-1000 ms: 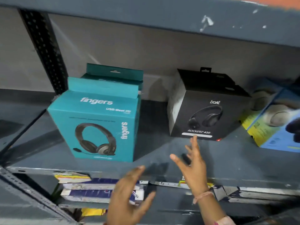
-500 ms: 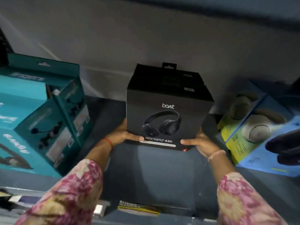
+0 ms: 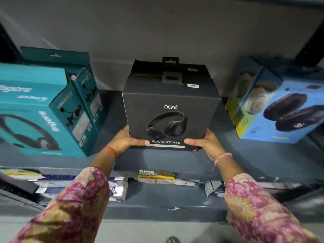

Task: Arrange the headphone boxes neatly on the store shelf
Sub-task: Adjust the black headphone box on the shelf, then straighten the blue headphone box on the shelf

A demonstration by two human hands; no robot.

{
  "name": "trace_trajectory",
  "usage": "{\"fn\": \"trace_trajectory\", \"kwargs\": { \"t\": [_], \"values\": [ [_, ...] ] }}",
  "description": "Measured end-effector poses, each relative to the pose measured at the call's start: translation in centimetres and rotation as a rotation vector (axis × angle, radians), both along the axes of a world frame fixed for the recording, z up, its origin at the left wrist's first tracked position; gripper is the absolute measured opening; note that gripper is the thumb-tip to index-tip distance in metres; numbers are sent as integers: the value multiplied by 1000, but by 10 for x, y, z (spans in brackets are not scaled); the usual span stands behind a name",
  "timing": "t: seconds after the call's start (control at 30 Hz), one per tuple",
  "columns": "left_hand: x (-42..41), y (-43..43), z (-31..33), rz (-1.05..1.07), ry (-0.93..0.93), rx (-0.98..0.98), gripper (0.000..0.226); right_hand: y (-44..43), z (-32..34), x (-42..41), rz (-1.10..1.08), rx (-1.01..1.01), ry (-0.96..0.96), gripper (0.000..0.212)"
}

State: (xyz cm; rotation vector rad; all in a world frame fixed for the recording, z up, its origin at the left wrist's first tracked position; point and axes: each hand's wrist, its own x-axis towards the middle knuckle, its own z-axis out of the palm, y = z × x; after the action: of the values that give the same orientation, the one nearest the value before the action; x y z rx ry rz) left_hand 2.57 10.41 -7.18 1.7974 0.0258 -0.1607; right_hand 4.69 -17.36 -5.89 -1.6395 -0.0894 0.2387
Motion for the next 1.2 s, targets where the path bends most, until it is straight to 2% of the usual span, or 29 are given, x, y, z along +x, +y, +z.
{"fn": "trace_trajectory", "kwargs": {
  "t": [0.43,0.47,0.57,0.63,0.67,0.73,0.77,0.8,0.87,0.93,0.97,1.03,1.1,1.2],
  "values": [
    [-31,0,3,-111,1,-64,93,5,1,-42,-3,55,-26,53],
    [-32,0,5,-101,18,-68,94,5,1,-44,-3,36,-25,58],
    [-42,-3,11,-41,0,-15,105,4,0,-52,-17,-47,-85,102],
    [-60,-12,5,92,-100,30,113,-5,-5,-63,-86,-104,-153,110],
    [-78,-19,0,237,-150,81,111,-13,-9,-70,-108,-163,-197,110],
    [-117,-49,-11,637,-269,288,93,-39,-16,-81,-159,-242,-258,110],
    [-134,-70,-15,745,-361,382,84,-55,-19,-85,-201,-238,-271,109],
    [-144,-97,-17,751,-444,418,80,-73,-21,-87,-262,-208,-275,108],
    [-148,-156,-24,550,-544,352,67,-108,-22,-90,-404,-113,-260,102],
    [-132,-211,-27,294,-536,292,54,-143,-19,-88,-510,-75,-250,97],
    [-118,-238,-24,220,-504,257,56,-165,-15,-80,-555,-76,-260,96],
    [-78,-281,-12,161,-393,107,80,-210,-4,-51,-593,-58,-266,101],
    [-26,-312,-1,164,-281,-41,108,-256,5,-11,-539,-33,-206,109],
    [49,-329,10,47,-113,-61,130,-297,8,35,-382,27,-76,112]
  ]
}}
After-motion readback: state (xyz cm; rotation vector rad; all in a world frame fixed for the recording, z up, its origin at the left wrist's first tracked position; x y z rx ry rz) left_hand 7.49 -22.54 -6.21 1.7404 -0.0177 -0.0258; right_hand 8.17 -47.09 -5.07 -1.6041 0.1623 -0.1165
